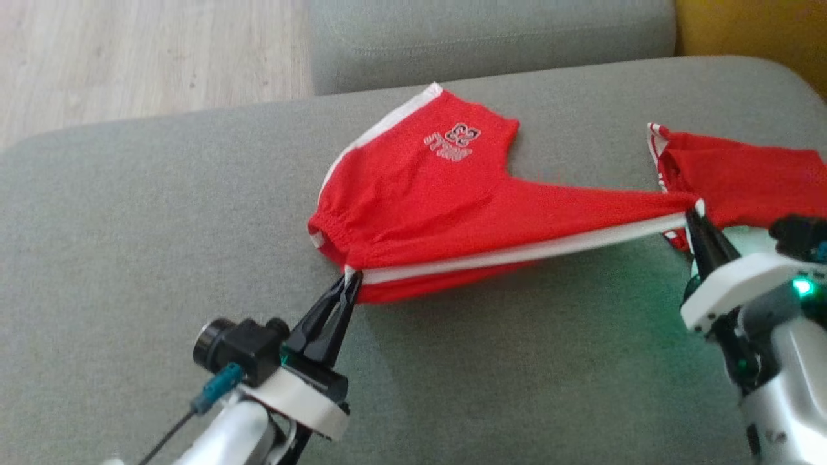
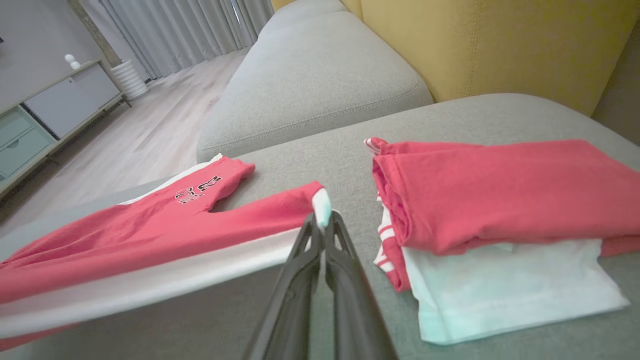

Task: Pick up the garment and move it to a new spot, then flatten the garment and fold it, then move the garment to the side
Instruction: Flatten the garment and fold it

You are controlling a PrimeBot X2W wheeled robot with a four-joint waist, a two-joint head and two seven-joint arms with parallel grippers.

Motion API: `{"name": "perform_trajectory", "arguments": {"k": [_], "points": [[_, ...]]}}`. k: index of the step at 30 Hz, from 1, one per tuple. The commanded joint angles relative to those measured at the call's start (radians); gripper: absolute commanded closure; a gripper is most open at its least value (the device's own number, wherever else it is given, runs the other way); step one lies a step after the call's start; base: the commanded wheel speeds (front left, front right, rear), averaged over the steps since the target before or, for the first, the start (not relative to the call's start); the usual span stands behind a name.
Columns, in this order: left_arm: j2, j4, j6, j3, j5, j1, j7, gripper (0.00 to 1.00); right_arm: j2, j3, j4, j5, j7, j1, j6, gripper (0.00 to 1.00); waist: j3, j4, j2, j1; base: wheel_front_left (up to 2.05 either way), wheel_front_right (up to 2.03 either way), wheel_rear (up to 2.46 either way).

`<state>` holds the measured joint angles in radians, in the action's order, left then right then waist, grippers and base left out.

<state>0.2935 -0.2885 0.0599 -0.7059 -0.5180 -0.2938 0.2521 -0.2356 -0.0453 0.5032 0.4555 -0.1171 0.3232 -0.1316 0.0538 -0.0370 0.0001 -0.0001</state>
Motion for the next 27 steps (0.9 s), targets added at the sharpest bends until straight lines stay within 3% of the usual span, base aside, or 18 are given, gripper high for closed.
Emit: {"name": "perform_trajectory", "arguments": {"k": [1,15,21,27], "points": [[0.024,0.034,-0.015,0.053,-0.001,-0.021,0.010,1.00,-0.010,0.007,-0.049,-0.008,-0.005,0.006,0.001,1.00,-0.011,-0.003,-0.0001,0.0001,0.00,0.00,0.00],[0.024,0.092,-0.052,0.070,-0.002,-0.025,0.003,1.00,0.059,0.112,-0.260,-0.096,-0.105,-0.054,0.001,1.00,0.042,0.022,-0.0001,0.0001,0.00,0.00,0.00],[-0.002,0.065,-0.058,0.078,-0.002,-0.093,-0.003,1.00,0.057,0.111,-0.269,-0.151,-0.127,0.059,0.001,1.00,0.113,0.064,-0.0001,0.0001,0.00,0.00,0.00],[-0.043,-0.012,-0.063,0.073,0.010,-0.195,-0.023,1.00,0.039,0.077,-0.178,-0.213,-0.163,0.247,0.001,1.00,0.201,0.129,-0.0001,0.0001,0.00,0.00,0.00]]}}
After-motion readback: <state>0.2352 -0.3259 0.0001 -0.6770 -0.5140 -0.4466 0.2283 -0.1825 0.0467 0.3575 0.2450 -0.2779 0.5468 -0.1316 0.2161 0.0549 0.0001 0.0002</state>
